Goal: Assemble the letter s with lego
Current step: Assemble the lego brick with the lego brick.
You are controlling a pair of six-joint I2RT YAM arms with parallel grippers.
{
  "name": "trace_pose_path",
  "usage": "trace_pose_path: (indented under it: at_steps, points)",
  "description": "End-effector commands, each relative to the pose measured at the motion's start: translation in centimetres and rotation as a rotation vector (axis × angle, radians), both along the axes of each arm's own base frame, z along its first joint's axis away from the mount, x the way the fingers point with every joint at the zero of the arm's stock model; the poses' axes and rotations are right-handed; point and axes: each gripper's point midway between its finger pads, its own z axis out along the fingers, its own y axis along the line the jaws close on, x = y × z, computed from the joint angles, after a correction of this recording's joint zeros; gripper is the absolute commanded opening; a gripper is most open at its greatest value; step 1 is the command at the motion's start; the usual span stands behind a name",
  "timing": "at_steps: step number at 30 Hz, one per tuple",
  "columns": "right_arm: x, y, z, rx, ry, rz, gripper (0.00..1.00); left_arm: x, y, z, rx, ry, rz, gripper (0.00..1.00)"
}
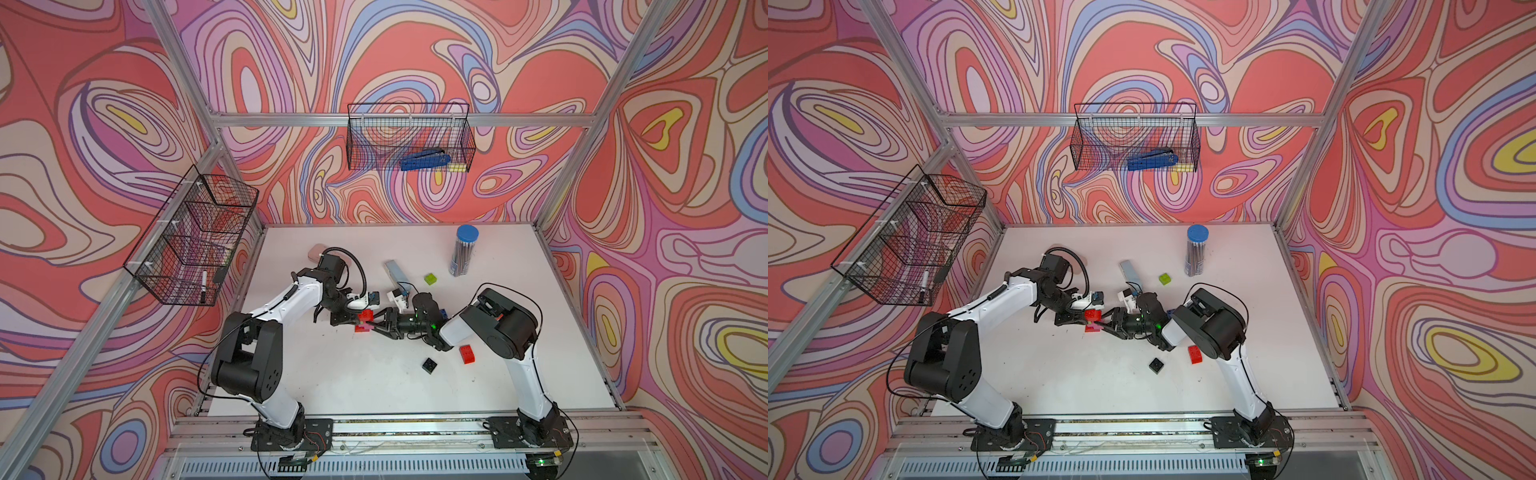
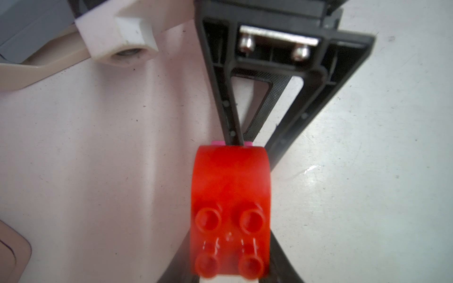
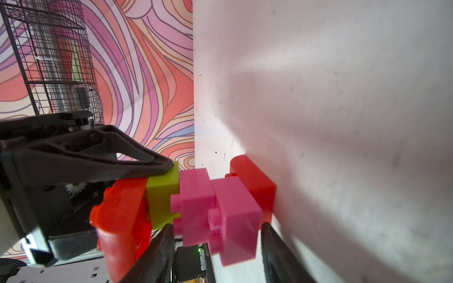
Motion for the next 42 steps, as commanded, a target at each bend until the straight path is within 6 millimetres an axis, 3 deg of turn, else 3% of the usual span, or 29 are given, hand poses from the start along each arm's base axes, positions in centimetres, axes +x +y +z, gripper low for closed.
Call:
trace_pose_path:
  at_steps: [1, 11, 29, 36, 42]
  points:
    - [-0.8, -2.0, -5.6, -0.141, 0.142, -0.035, 0.57, -1.4, 1.3, -2.0, 0.069, 0.083, -0.001, 0.22]
    - [-0.4, -0.8, -2.3, -0.028, 0.078, 0.003, 0.66, -0.5, 0.4, 0.2, 0.01, 0.031, 0.017, 0.38]
    - [-2.1, -2.6, -3.7, -0.133, 0.052, 0.02, 0.66, 0.0, -0.1, 2.3, -0.043, -0.029, 0.04, 0.56]
    - [-1.5, -3.8, -2.0, -0.206, -0.16, 0.051, 0.65, -0.2, 0.1, 4.2, -0.063, -0.074, 0.07, 0.6]
    - [-0.6, -5.4, 0.1, -0.384, -0.537, 0.121, 0.65, -0.6, 0.1, 6.2, -0.112, -0.129, 0.118, 0.64]
